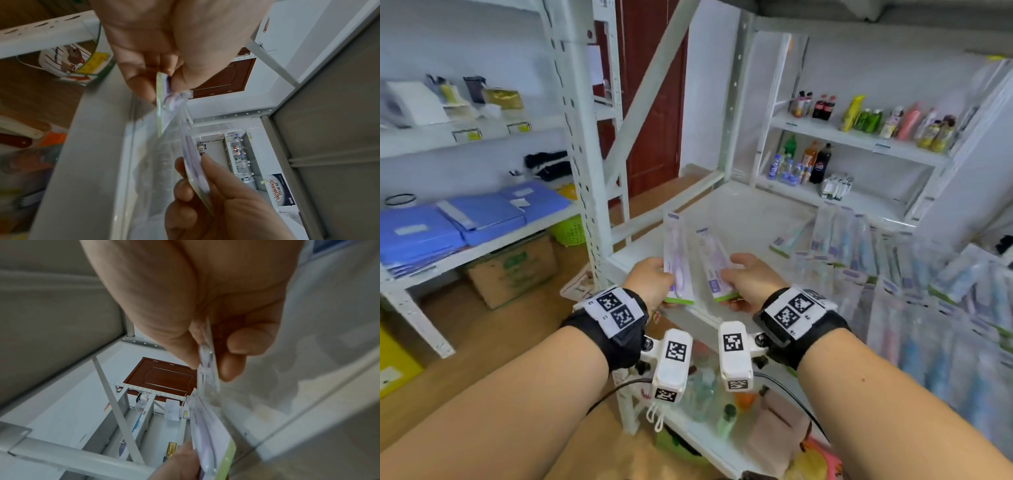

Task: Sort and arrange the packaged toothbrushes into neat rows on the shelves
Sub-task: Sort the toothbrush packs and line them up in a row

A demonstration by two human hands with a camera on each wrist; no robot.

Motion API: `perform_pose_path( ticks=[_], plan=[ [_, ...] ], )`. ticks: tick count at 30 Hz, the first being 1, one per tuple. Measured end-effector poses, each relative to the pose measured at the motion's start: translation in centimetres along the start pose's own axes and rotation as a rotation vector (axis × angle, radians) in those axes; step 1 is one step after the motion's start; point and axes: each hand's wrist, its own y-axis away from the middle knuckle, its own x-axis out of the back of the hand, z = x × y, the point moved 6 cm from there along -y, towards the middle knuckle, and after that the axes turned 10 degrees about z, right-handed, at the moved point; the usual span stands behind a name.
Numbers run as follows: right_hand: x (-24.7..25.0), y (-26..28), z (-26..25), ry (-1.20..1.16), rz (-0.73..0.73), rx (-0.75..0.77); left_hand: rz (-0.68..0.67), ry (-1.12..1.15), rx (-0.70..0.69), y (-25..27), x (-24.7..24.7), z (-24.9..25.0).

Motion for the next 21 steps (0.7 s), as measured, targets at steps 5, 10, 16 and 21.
perform_pose_path(
  ticks=[5, 10, 16, 21],
  plan=[
    [-1.4, -0.6, -0.2, 0.236, 0.022, 0.105, -0.097, 0.004, 0.073, -2.0, 0.2, -1.9],
    [-1.9, -0.6, 0.1, 0.348, 0.002, 0.142, -0.151, -0.067, 0.047, -3.0, -0.1, -2.5],
    [-1.7, -0.4, 0.3, 0.372, -0.016, 0.139, -0.179, -0.182, 0.0, -3.6, -0.1, -2.6],
    [-1.3, 0.0, 0.3, 0.345, -0.01, 0.129, -0.201, -0.215, -0.016, -3.4, 0.1, -2.4]
  ],
)
